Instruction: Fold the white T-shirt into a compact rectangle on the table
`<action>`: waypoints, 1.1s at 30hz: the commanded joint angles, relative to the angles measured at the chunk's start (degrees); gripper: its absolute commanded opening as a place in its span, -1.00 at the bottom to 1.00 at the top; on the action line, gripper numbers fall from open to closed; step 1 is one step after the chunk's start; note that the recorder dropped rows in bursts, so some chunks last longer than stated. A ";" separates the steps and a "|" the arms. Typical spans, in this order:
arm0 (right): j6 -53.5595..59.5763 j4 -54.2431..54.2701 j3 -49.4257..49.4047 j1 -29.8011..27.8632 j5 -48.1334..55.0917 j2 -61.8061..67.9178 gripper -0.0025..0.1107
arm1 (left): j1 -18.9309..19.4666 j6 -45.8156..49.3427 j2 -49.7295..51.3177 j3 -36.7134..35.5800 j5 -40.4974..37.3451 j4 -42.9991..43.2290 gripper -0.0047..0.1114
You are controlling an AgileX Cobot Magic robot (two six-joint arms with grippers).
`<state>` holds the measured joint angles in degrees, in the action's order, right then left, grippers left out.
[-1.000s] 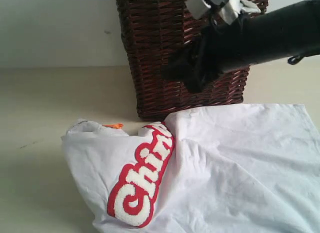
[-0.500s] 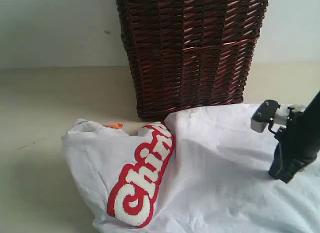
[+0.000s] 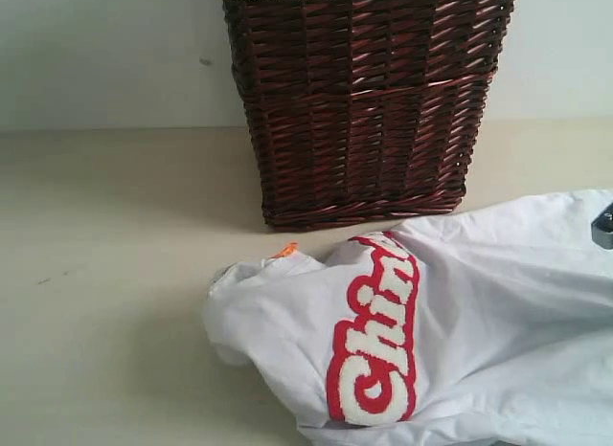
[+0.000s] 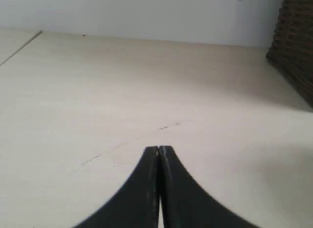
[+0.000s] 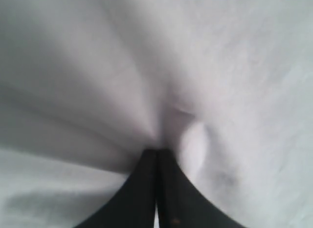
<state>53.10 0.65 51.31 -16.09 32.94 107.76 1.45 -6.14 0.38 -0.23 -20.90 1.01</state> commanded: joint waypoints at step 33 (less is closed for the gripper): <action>63.85 43.51 -18.22 40.47 19.25 -14.20 -0.11 | -0.27 -0.02 -0.38 0.23 0.64 -0.18 -0.92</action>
<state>116.34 43.90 33.76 23.10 55.02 92.41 1.45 -6.14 0.38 -0.23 -20.90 1.01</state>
